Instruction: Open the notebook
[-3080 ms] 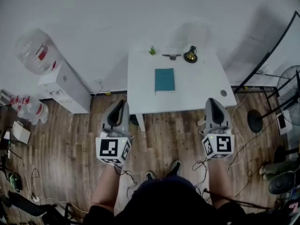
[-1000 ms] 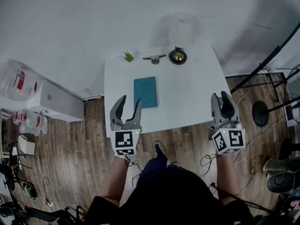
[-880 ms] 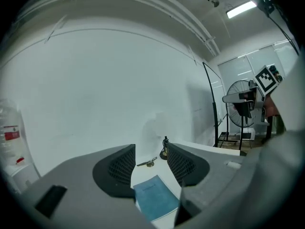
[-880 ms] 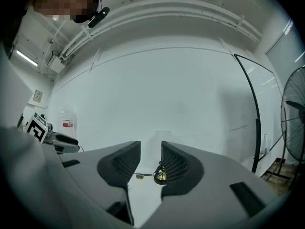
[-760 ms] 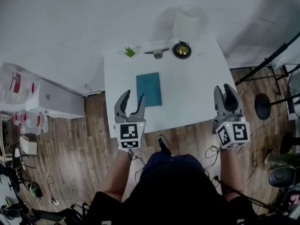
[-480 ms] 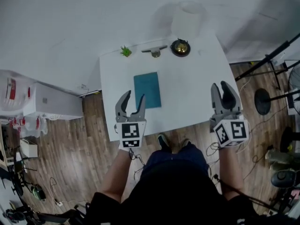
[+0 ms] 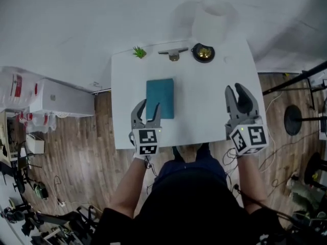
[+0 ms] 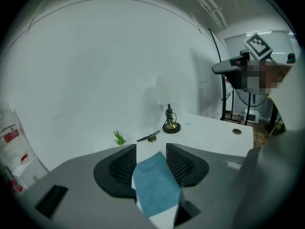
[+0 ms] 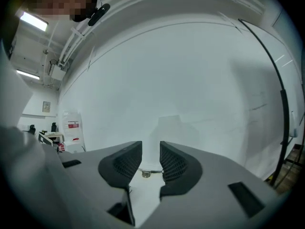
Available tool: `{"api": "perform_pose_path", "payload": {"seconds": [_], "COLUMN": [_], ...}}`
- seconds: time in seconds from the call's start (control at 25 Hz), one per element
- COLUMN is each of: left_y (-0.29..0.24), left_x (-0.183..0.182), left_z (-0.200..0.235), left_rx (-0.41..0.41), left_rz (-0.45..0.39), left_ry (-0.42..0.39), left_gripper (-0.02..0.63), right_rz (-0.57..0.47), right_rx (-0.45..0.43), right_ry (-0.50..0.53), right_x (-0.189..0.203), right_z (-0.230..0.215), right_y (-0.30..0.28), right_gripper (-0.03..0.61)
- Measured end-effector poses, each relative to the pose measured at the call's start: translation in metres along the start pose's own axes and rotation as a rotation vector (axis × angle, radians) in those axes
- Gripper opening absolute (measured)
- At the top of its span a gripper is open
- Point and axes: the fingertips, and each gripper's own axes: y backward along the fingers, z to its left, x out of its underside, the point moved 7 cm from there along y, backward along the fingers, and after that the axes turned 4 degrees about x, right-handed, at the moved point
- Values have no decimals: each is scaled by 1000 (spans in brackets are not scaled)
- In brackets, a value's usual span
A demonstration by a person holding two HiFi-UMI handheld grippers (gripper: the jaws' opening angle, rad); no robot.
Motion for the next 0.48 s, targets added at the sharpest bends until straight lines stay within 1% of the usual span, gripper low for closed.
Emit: {"api": "perform_pose_path", "payload": {"seconds": [0.2, 0.36, 0.48], "left_y": [-29, -55, -73], "left_x": [20, 35, 51], "left_z": [-24, -40, -51], "left_rx": [-75, -104, -117], "left_rz": [110, 186, 245], "left_ry": [34, 71, 77], "left_gripper": [193, 193, 193], "right_rz": [24, 50, 68], "right_rx": [-77, -110, -126], "right_ry": [-7, -23, -30], "right_x": [0, 7, 15], "right_z": [-36, -66, -82], "right_y": [-25, -45, -57], "right_gripper": [114, 107, 106]}}
